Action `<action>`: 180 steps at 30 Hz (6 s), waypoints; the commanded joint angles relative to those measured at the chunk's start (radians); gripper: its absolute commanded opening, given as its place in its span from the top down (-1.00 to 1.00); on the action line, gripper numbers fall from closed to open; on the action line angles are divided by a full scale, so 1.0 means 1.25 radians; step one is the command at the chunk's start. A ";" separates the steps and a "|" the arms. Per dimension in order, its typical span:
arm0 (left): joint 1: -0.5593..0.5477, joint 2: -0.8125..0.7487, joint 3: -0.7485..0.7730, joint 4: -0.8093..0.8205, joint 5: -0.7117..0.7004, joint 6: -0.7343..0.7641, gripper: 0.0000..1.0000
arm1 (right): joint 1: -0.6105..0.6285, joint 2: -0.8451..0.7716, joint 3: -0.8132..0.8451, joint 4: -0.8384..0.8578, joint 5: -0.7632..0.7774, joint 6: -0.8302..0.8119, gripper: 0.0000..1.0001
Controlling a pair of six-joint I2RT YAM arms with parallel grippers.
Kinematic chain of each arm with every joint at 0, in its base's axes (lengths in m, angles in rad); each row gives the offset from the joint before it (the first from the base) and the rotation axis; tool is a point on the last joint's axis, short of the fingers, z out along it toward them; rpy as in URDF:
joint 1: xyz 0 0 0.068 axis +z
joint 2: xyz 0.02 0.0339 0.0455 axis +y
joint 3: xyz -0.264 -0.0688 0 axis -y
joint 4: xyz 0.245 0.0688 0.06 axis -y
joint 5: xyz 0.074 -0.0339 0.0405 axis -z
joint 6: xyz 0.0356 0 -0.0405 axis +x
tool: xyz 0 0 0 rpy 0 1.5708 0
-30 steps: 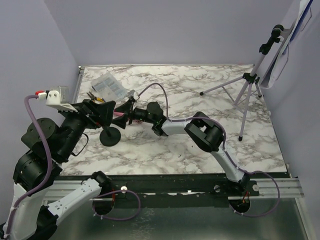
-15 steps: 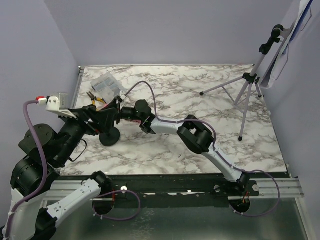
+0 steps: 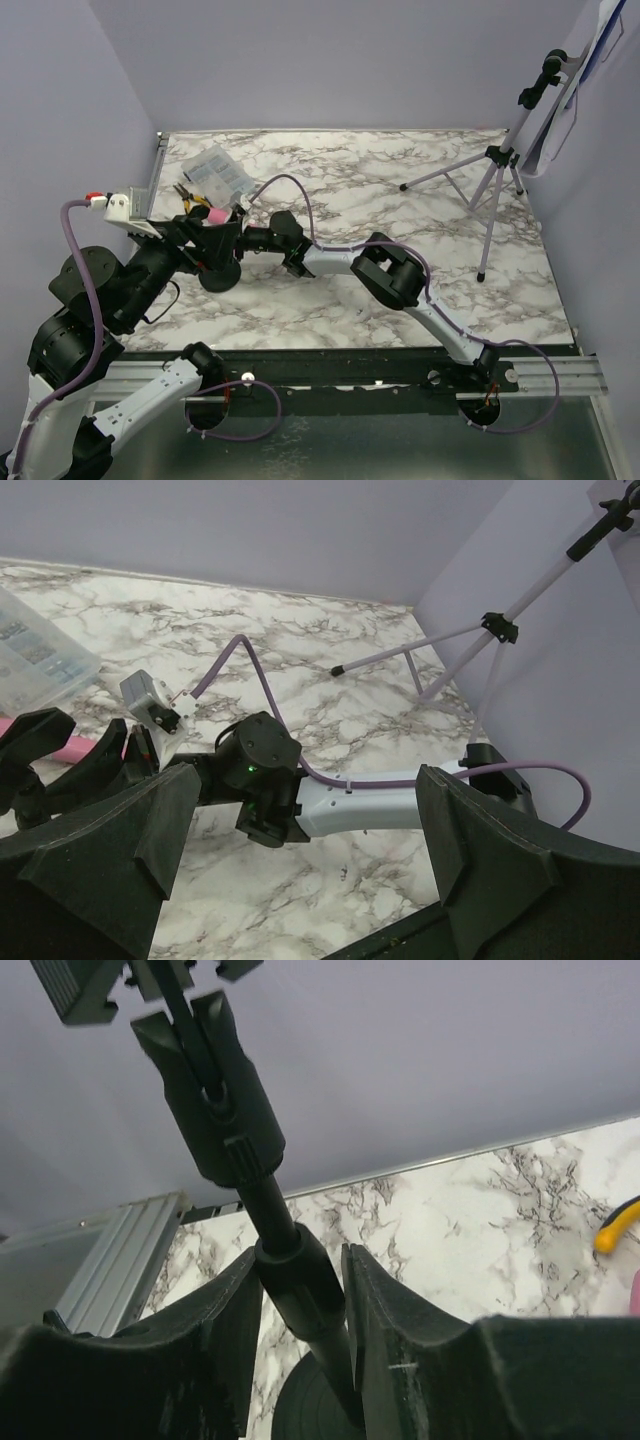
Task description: Set up the instrument practice props
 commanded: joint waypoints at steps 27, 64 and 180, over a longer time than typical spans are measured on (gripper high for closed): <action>-0.001 0.055 -0.138 0.081 0.027 -0.054 -0.98 | 0.049 -0.629 -0.802 0.147 0.862 -0.356 0.99; 0.505 0.850 -0.241 0.344 0.027 -0.546 -0.98 | 0.015 -0.914 -0.887 -0.463 0.666 -0.068 -0.79; 0.078 0.344 -0.229 0.421 0.402 0.022 -0.98 | 0.016 -1.555 -1.022 -0.720 0.851 0.228 0.99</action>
